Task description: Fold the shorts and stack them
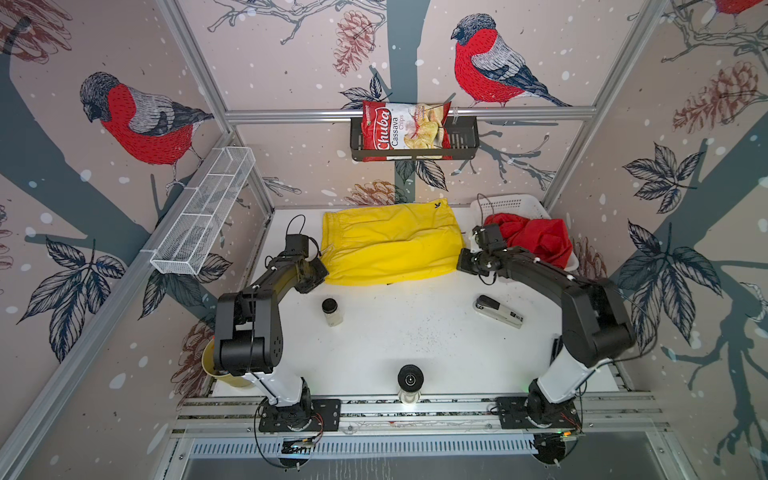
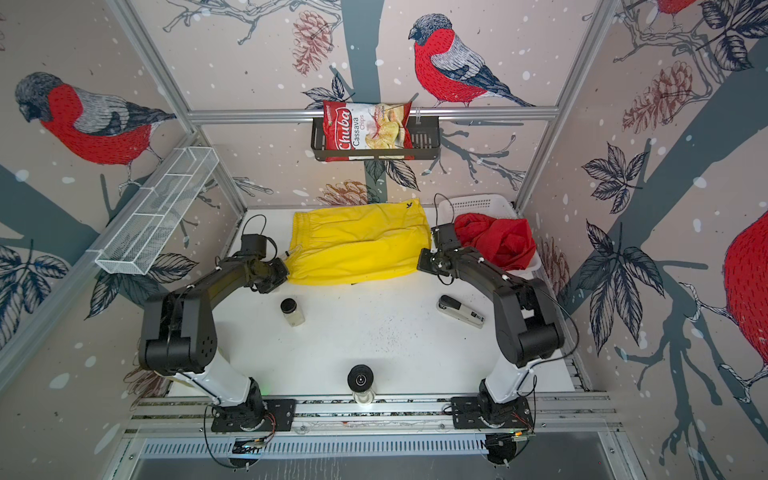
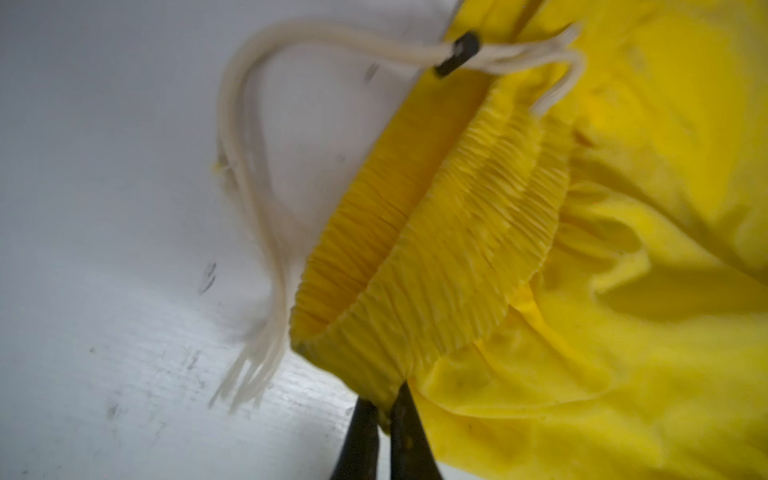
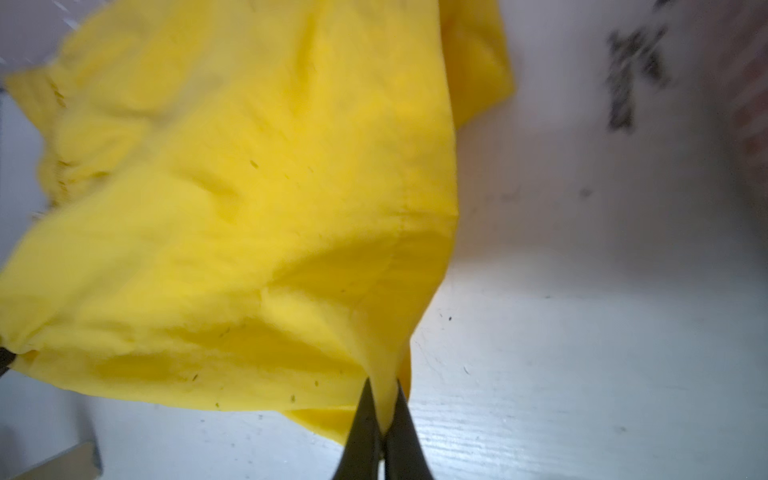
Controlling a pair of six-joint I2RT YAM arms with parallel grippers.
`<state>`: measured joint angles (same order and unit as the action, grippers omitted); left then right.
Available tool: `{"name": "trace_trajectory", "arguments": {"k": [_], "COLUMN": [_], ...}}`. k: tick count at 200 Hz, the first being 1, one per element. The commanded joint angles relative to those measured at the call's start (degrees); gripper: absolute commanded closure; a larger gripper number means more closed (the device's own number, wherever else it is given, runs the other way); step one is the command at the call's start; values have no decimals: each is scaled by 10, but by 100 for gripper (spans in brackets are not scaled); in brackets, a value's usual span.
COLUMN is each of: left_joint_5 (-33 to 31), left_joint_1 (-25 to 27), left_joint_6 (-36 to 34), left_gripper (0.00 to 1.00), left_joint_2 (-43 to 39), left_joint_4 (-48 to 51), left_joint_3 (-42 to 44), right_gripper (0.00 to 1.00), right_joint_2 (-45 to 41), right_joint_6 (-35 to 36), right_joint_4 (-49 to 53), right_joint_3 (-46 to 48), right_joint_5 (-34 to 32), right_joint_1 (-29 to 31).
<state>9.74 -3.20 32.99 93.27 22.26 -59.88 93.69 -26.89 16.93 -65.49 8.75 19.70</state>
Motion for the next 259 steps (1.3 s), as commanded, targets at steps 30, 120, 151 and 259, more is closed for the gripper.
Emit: {"name": "trace_trajectory", "arguments": {"k": [30,120,151,259], "left_joint_5": [8,40,29,26], "left_joint_1": [4,14,14,-13], "left_joint_6": [-8,-1,2,-1], "left_gripper": [100,100,100,100], "left_joint_2": [-70,-213,-246,-9], "left_joint_4": [41,108,104,60], "left_joint_3": [-86,-80,-40,-201], "right_gripper": [100,100,100,100], "right_joint_2": [-127,-306,-316,71], "right_joint_6": [12,-30,-37,29], "right_joint_4": [42,77,75,-10], "right_joint_3": [-74,-19,17,-333], "right_joint_5": [-88,-108,-115,-127], "right_joint_1": [-16,14,15,-35]}}
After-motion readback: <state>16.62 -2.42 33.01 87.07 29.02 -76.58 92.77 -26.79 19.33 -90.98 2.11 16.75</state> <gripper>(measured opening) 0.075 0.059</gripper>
